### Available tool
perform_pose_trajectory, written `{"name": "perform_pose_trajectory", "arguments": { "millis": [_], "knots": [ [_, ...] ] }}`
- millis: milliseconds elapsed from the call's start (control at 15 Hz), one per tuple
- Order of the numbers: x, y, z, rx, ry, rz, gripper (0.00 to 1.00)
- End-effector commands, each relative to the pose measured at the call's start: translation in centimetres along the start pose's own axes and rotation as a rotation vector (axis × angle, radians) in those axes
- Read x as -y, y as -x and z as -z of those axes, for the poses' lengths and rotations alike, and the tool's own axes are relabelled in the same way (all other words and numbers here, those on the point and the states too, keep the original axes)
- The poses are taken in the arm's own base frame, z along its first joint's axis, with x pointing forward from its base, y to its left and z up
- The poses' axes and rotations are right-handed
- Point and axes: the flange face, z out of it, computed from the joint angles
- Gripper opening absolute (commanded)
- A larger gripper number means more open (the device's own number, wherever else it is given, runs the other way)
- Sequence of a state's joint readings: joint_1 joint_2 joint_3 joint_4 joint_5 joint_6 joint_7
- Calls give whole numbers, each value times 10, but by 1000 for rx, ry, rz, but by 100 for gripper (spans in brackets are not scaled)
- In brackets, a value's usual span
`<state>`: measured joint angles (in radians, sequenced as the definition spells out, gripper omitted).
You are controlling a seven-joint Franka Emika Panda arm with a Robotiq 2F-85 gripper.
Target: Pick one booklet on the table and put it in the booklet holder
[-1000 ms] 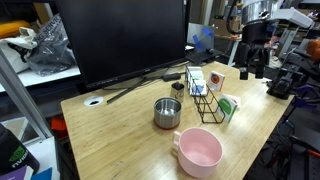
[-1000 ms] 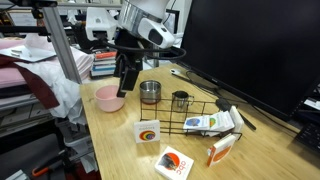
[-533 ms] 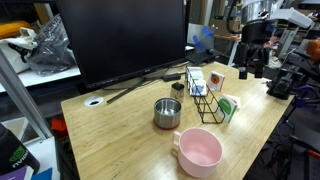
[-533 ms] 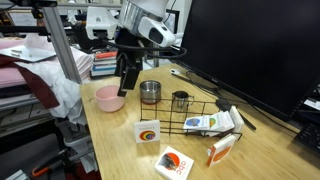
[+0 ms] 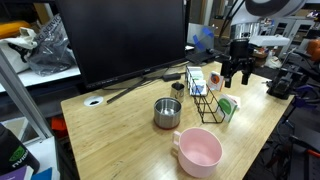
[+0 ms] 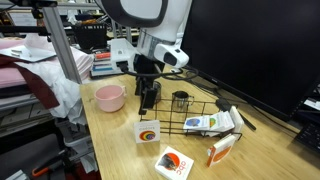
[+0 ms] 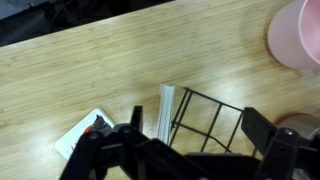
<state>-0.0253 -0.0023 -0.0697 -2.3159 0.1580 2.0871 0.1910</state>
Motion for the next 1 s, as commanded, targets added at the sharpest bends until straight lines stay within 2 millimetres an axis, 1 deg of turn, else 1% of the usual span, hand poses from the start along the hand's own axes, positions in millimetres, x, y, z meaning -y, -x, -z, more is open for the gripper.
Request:
{"name": "perform_pose_trajectory", "arguments": {
  "millis": [0,133,200,267,333,600,733,933],
  "knots": [
    [-7,-24,-24,-5,43,-3,100],
    [-11,-34,-42,29,39,2,100],
    [-9,-23,-39,23,42,-9,100],
    [-10,-25,-46,35,46,-11,100],
    [-10,-25,-48,39,48,-11,100],
    [-8,-24,-42,27,44,-8,100],
    [-6,-25,-42,21,39,-20,100],
    [-6,-30,-48,12,20,-5,100]
  ]
}}
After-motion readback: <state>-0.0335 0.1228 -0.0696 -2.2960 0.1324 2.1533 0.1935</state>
